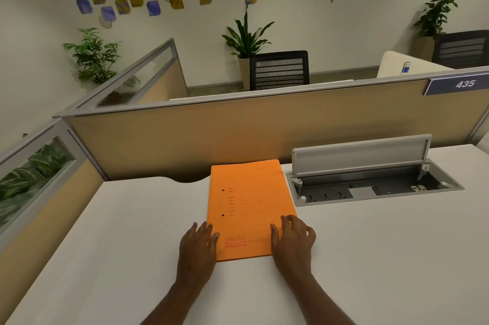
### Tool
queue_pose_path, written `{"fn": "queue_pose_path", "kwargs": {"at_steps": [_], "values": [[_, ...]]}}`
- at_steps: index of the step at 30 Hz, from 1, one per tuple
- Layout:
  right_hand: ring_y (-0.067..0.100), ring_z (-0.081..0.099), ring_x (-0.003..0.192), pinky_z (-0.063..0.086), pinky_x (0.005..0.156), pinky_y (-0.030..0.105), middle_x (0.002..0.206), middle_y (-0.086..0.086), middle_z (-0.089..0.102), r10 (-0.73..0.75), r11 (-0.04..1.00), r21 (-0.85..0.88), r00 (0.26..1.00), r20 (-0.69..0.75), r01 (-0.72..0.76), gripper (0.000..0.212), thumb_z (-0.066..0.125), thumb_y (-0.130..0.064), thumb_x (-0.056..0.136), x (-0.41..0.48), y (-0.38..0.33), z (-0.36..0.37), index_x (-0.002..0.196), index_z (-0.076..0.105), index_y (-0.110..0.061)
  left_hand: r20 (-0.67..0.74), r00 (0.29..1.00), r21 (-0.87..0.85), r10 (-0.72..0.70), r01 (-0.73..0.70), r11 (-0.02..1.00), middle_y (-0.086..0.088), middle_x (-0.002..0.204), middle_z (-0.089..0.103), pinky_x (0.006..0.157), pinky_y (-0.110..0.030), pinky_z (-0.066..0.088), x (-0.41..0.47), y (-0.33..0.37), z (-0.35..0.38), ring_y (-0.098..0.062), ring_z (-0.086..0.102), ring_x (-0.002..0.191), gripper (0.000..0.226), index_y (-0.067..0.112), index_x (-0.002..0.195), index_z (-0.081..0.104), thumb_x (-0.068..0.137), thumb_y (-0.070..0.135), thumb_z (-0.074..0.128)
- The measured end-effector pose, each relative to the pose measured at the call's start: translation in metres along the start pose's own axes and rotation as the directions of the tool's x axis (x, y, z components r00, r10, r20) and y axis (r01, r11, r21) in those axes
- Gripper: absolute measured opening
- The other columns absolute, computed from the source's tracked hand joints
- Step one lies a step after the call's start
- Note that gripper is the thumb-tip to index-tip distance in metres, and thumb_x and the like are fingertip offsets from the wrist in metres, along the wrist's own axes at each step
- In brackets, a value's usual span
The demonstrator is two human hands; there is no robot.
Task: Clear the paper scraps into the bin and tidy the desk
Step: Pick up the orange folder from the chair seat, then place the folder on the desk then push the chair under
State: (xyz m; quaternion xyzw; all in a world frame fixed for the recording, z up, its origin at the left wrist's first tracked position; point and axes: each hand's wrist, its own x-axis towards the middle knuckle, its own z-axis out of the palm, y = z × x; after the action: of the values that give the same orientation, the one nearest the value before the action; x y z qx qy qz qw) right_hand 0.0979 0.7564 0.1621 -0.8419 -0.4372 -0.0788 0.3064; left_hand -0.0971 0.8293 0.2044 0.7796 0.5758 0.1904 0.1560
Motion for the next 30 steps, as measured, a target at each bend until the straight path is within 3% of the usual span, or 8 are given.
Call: {"fn": "queue_pose_path", "kwargs": {"at_steps": [7,12,16,21,24,30], "values": [[0.026,0.062,0.099,0.042,0.089,0.05,0.104,0.006,0.067,-0.061,0.996,0.061,0.998,-0.008,0.061,0.011,0.061,-0.018,0.09,-0.033,-0.011,-0.039,0.099,0.066,-0.014,-0.054,0.997,0.065,0.051,-0.047,0.997,-0.011,0.134,0.058,0.111,-0.046,0.033,-0.049,-0.002,-0.027,-0.032,0.046,0.131,0.042,0.007,0.129,0.055,0.094,0.029,0.054],[0.025,0.065,0.09,0.047,0.079,0.048,0.096,0.003,0.069,-0.087,0.995,0.047,0.994,-0.064,0.09,0.013,0.071,-0.019,0.082,-0.073,-0.017,-0.074,0.093,0.065,-0.018,-0.132,0.978,0.148,0.159,-0.139,0.979,-0.018,0.106,0.072,0.09,-0.055,0.05,-0.092,-0.005,-0.046,-0.042,0.065,0.104,0.031,-0.002,0.106,0.069,0.08,0.015,0.072],[0.023,0.065,0.085,0.049,0.074,0.044,0.092,0.002,0.07,-0.096,0.995,-0.011,0.993,-0.065,0.096,0.014,0.07,-0.024,0.083,-0.12,-0.021,-0.113,0.095,0.067,-0.018,-0.192,0.939,0.202,0.287,-0.248,0.947,-0.015,0.086,0.074,0.074,-0.047,0.057,-0.137,-0.007,-0.072,-0.037,0.069,0.082,0.024,0.0,0.093,0.072,0.074,0.012,0.078],[0.023,0.063,0.083,0.046,0.072,0.042,0.09,0.0,0.068,-0.1,0.995,-0.027,0.991,-0.091,0.098,0.009,0.065,-0.022,0.087,-0.186,-0.038,-0.17,0.094,0.066,-0.017,-0.273,0.877,0.219,0.395,-0.343,0.914,-0.009,0.07,0.07,0.062,-0.037,0.053,-0.197,-0.007,-0.119,-0.03,0.064,0.065,0.007,0.004,0.077,0.07,0.078,0.011,0.074],[0.026,0.059,0.076,0.042,0.066,0.038,0.081,0.001,0.064,-0.124,0.992,-0.028,0.987,-0.098,0.122,0.003,0.062,-0.018,0.088,-0.223,-0.049,-0.204,0.087,0.062,-0.016,-0.276,0.876,0.179,0.396,-0.358,0.916,-0.008,0.063,0.066,0.06,-0.037,0.049,-0.239,-0.007,-0.147,-0.029,0.059,0.062,0.017,0.007,0.069,0.066,0.084,0.015,0.067],[0.027,0.053,0.069,0.042,0.06,0.038,0.073,0.004,0.058,-0.143,0.99,-0.004,0.981,-0.128,0.144,0.012,0.057,-0.017,0.092,-0.288,-0.077,-0.262,0.08,0.055,-0.014,-0.278,0.87,0.104,0.406,-0.393,0.913,-0.01,0.059,0.062,0.06,-0.036,0.044,-0.325,-0.017,-0.185,-0.029,0.055,0.06,0.031,0.006,0.063,0.061,0.091,0.019,0.056]]}}
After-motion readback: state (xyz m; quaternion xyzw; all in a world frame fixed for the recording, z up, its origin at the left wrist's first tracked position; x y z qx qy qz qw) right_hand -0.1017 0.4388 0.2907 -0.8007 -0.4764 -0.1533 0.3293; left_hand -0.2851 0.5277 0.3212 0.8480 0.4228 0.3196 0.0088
